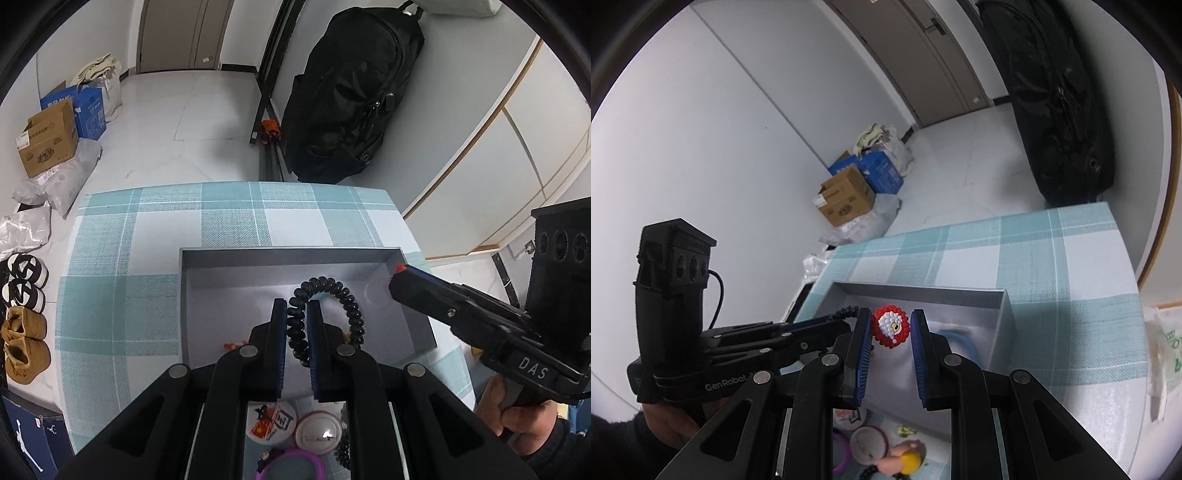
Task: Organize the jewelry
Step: 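Carry the black bracelet and flower charm over the box and open both tools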
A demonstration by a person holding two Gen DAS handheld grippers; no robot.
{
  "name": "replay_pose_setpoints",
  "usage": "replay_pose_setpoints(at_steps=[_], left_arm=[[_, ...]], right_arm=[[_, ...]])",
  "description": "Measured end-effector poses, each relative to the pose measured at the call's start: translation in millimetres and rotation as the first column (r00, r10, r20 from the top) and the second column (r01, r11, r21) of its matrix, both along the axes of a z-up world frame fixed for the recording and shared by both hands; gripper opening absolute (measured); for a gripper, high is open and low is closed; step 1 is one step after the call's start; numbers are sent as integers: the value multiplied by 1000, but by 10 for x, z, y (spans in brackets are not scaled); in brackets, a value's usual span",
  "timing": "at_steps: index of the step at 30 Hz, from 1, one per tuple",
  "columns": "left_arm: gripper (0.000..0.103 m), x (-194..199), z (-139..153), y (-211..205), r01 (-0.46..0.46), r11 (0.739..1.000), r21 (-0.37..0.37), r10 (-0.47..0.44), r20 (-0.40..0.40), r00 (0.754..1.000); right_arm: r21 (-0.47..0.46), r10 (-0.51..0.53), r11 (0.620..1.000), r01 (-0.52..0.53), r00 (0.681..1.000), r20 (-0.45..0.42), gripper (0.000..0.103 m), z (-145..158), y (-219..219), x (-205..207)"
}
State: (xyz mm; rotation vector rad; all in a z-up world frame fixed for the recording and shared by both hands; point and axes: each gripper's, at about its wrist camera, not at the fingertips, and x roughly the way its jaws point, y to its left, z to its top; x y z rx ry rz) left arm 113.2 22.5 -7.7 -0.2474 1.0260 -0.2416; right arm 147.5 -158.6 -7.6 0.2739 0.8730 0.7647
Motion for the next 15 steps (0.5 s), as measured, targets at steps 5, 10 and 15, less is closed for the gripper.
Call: replay_pose_setpoints(at_steps=[5, 10, 15], left_arm=[[7, 66, -26, 16, 4, 1000, -4, -4, -8, 1000], [28, 123, -31, 15, 12, 1000, -18, -12, -24, 1000], [56, 62, 29, 81, -4, 999, -54, 5, 23, 1000]], right_arm=[[-4, -2, 1000, 2, 999, -37, 21, -91, 13, 92], [8, -8, 1000, 8, 999, -35, 35, -81, -16, 119], [49, -29, 998, 28, 999, 20, 61, 47, -125, 53]])
